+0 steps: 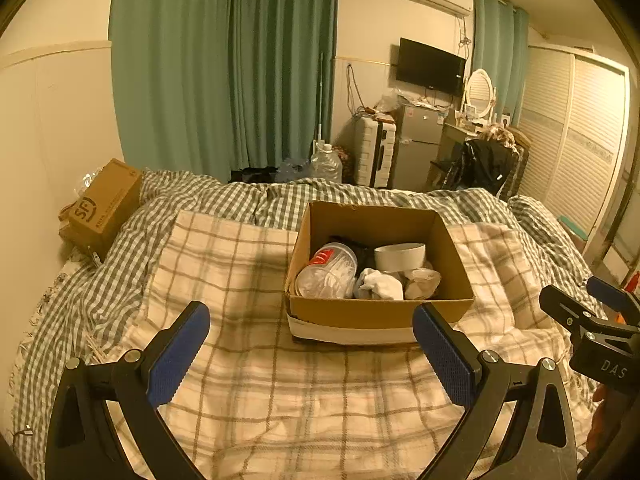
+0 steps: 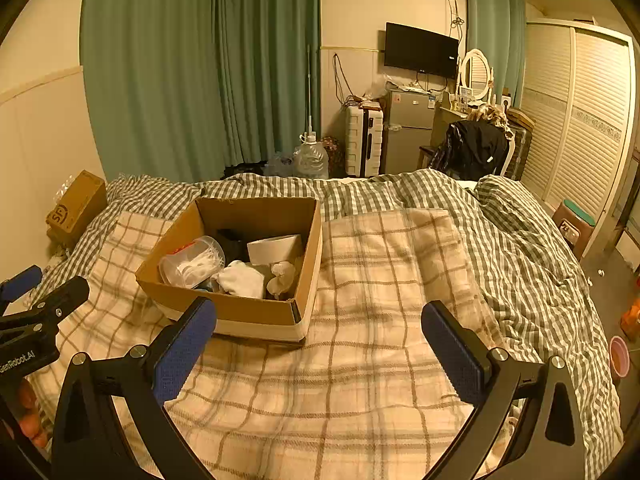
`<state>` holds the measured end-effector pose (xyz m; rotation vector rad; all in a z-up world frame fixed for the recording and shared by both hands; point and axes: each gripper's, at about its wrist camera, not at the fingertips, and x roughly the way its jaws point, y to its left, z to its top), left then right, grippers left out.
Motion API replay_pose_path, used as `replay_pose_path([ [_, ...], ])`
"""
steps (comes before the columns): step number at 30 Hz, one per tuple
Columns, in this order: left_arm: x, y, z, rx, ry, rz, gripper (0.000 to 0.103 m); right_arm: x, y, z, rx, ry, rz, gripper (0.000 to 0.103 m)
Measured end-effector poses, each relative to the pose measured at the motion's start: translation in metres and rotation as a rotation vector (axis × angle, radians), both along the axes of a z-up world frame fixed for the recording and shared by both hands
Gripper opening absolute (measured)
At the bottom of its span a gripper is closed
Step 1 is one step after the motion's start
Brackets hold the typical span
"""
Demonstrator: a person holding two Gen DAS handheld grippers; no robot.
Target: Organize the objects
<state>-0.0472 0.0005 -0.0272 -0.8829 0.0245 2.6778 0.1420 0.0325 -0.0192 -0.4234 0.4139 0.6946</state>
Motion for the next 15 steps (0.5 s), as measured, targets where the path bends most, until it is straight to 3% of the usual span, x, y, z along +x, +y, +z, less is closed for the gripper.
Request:
replay_pose_path([
  [15,-0.0026,-0.0012,0.0006,-0.016,-0.001,0.024,0.103,0.0017,0.0012,-0.0025,-0.009,-0.004,-0.005,0.103],
])
